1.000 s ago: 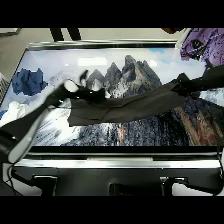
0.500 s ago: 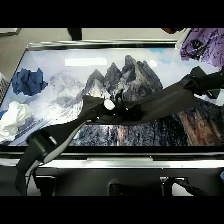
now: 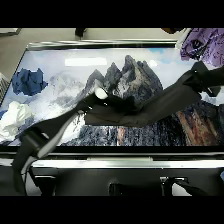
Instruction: Fold the clothes and pants, and hang the long-sleeved shirts on hangers.
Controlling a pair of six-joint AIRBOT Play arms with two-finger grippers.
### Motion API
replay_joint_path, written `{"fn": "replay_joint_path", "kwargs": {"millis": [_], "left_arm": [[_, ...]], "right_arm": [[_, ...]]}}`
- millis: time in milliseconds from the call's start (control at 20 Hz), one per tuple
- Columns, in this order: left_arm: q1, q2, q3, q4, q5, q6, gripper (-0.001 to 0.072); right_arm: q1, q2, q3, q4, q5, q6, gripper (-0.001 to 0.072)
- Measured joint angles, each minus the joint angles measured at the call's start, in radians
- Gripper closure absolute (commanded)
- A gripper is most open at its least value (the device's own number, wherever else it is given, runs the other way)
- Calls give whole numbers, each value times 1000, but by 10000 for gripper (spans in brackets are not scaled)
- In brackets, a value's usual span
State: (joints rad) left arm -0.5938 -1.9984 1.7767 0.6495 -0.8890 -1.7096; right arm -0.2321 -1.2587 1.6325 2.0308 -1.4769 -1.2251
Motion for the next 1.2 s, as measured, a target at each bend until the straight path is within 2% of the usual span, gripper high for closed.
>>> {"fn": "replay_joint_path", "kwargs": {"millis": [150, 300, 550, 900, 1200], "left_arm": [[160, 129, 3, 192, -163, -12, 691], [325, 260, 3, 337, -302, -13, 691], [543, 412, 3, 430, -447, 17, 690], [648, 465, 3, 458, -541, 68, 690], [660, 471, 3, 461, -555, 84, 689]], "right_arm": [[113, 0, 0, 11, 47, 74, 681], [283, -9, 0, -48, 133, 185, 681], [542, -86, 0, -159, 301, 375, 681], [760, -270, 0, -192, 522, 555, 681], [836, -407, 0, -183, 622, 625, 680]]}}
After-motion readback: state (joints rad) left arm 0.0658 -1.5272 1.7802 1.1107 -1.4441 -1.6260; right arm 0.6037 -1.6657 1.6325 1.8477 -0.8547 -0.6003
